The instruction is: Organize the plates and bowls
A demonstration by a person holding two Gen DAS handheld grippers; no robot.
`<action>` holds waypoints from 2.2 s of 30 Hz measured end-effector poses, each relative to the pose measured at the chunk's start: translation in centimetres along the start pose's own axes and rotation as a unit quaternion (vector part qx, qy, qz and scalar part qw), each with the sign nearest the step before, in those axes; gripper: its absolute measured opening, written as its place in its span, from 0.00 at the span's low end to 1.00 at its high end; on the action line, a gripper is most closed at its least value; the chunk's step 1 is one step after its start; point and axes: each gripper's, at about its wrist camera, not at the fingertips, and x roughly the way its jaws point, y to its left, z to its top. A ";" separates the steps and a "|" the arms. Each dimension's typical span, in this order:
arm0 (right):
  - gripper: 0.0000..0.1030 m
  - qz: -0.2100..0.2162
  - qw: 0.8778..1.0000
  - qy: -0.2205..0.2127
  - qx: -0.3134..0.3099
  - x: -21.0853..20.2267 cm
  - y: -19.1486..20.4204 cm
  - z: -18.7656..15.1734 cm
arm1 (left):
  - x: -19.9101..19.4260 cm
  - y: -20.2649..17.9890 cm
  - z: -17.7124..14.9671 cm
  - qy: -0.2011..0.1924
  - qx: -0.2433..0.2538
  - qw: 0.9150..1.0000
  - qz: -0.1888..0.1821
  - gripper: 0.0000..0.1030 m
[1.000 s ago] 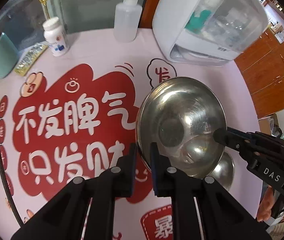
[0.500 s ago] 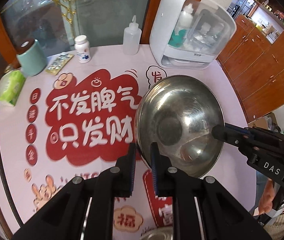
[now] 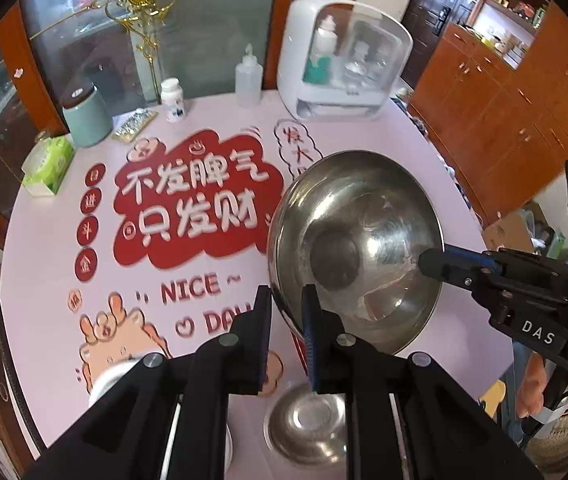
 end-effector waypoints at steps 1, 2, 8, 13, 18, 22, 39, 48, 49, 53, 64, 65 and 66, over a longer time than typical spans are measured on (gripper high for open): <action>0.12 -0.004 1.000 -0.004 0.004 -0.4 0.3 -0.9 | 0.0 -0.1 -0.9 0.004 0.004 1.000 -0.005 0.12; 0.12 -0.007 1.000 -0.006 0.007 -0.6 0.4 -1.5 | 0.0 -0.2 -1.7 0.006 0.009 1.000 -0.009 0.12; 0.12 -0.036 0.999 -0.007 0.031 -1.4 2.1 -6.2 | 0.5 -0.7 -6.4 0.022 0.035 0.999 -0.014 0.13; 0.12 -0.053 0.997 0.008 0.054 -0.6 2.6 -9.5 | 1.3 -0.5 -10.7 0.013 0.046 0.999 -0.022 0.13; 0.12 -0.074 0.995 0.045 0.057 0.9 2.6 -12.5 | 3.7 0.5 -13.9 0.046 0.011 0.997 -0.058 0.14; 0.12 -0.081 0.992 0.069 0.063 2.5 2.2 -14.5 | 6.0 0.6 -15.9 0.077 0.003 0.995 -0.059 0.14; 0.12 -0.099 0.978 0.171 0.065 8.2 0.4 -17.8 | 11.9 0.6 -18.9 0.163 -0.009 0.986 -0.047 0.14; 0.12 -0.113 0.976 0.176 0.053 8.5 0.5 -17.3 | 12.0 0.5 -18.7 0.169 0.004 0.984 -0.047 0.29; 0.12 -0.113 0.977 0.172 0.053 8.3 0.5 -17.1 | 11.8 0.4 -18.5 0.165 0.008 0.985 -0.044 0.31; 0.28 -0.114 0.979 0.158 0.053 7.7 0.5 -16.5 | 10.7 0.4 -17.9 0.145 0.014 0.989 -0.033 0.52; 0.29 -0.100 0.983 0.145 0.041 6.8 1.5 -16.1 | 8.7 0.9 -16.7 0.111 -0.009 0.993 -0.041 0.72; 0.29 -0.098 0.984 0.145 0.040 6.7 1.6 -16.0 | 8.7 0.9 -16.7 0.110 -0.011 0.993 -0.041 0.74; 0.29 -0.097 0.984 0.144 0.038 6.6 1.7 -16.0 | 8.6 0.8 -16.7 0.108 -0.012 0.993 -0.040 0.75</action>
